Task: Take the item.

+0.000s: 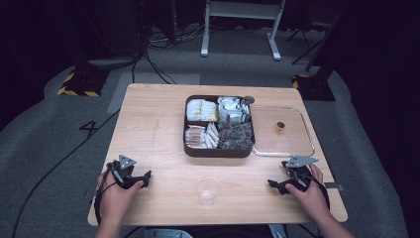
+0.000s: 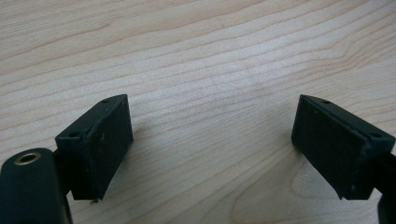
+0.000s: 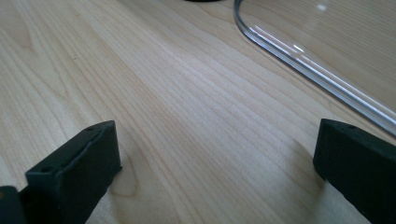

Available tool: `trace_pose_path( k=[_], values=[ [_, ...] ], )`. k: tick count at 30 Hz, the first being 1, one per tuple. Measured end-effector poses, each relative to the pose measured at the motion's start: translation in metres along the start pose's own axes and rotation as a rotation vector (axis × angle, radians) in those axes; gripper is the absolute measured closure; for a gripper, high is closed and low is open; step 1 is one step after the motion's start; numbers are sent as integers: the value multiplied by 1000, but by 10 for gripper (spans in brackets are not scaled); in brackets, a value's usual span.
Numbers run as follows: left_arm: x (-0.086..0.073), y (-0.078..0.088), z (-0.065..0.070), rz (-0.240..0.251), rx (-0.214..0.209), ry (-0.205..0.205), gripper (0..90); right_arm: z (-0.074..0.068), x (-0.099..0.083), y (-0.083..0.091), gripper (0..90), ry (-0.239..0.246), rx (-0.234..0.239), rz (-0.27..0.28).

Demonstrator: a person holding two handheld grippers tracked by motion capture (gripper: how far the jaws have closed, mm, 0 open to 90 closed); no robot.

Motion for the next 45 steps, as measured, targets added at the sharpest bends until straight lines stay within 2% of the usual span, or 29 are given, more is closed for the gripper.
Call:
trace_pose_path(
  k=[1, 4, 7, 11, 13, 14, 15, 16, 24, 27, 31, 33, 34, 36, 37, 39, 45],
  values=[
    [0, 0, 0, 0, 0, 0, 128, 0, -1, 1, 6, -7, -13, 1],
    [-1, 1, 0, -6, 22, 23, 128, -3, -2, 2, 5, -7, -10, 0],
    [-1, 2, 1, -5, 28, 27, 129, -4, -2, 1, 5, -6, -7, 0],
    [-1, 3, 2, 5, 9, 21, 201, -4, -3, 2, 6, -1, -4, -1],
    [0, 7, 2, -14, 5, 17, 320, -4, -3, 2, 6, 0, -3, 0],
    [3, 13, 6, -15, -17, 29, 327, -4, -3, 2, 6, 0, -3, 0],
    [3, 13, 6, -15, -17, 29, 328, -4, -3, 2, 6, 0, -3, 0],
    [6, 21, 12, -13, -42, 42, 344, -4, -3, 2, 6, 1, 0, 0],
    [17, 44, 28, 4, -81, 47, 353, -4, -3, 2, 6, 7, 3, -2],
    [26, 54, 36, 25, -99, 48, 365, -5, -4, 3, 7, 9, 3, -1],
    [42, 65, 40, 46, -57, 71, 367, -6, -5, 3, 7, 1, -3, -1],
    [45, 67, 42, 49, -62, 78, 368, -6, -5, 3, 7, 0, -4, -1],
    [50, 69, 46, 54, -70, 98, 368, -6, -5, 3, 7, -1, -5, -1],
    [58, 72, 50, 62, -78, 112, 374, -6, -5, 3, 7, -2, -7, 0],
    [62, 75, 53, 60, -76, 137, 398, -6, -5, 3, 7, -2, -7, 0],
    [70, 79, 59, 57, -78, 138, 425, -6, -5, 3, 7, -1, -7, 0],
    [98, 84, 70, 80, -78, 125, 401, -6, -5, 3, 7, -3, -10, 1]
  ],
)
Point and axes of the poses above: each handheld gripper's, and its own axes: y roughly backward along the jaws, x roughly out of its top, z roughly to its right, the point moved 10 cm from there along -y, roughly forward along the jaws, and after that the axes turned 14 degrees about x, right-handed, at the moved point
